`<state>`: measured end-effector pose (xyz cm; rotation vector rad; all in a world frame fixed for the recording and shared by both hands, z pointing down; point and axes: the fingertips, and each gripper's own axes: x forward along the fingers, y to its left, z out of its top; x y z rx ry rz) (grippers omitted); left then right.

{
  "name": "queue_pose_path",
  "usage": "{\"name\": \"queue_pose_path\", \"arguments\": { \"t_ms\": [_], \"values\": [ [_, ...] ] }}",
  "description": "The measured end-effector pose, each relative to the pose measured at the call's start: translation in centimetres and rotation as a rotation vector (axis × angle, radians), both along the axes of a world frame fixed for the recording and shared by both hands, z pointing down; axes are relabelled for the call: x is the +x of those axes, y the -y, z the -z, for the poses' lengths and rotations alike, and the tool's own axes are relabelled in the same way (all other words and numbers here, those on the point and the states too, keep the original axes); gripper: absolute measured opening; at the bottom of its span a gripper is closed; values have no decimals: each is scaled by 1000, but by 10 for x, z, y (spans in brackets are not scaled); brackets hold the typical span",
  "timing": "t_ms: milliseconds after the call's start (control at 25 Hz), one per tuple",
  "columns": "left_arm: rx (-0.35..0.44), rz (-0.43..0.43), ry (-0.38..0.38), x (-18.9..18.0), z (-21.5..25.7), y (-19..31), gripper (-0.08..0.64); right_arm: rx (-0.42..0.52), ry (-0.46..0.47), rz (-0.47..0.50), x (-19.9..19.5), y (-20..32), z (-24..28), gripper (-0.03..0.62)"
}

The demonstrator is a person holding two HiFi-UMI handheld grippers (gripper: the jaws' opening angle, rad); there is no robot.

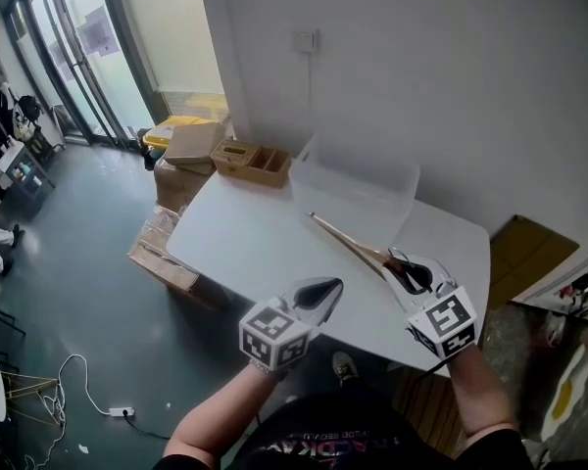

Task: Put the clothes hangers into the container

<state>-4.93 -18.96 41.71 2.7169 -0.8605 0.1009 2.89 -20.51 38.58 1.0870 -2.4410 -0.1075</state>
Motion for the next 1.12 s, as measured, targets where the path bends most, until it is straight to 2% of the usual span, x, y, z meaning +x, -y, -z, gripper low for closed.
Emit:
{"name": "queue_pose_path", "arguments": {
  "t_ms": [280,600,960,1120],
  "values": [
    [29,60,31,14,13,58,6,104,-133,117,12,73,26,58],
    [20,124,53,25,7,116,6,222,-410,270,19,149,29,58],
    [-62,163,78,50,-25,163,6,324,-714,535,16,223,-34,58],
    [-99,177,82,54,-46,178,6,325,-768,645,12,248,-79,58]
  ]
}}
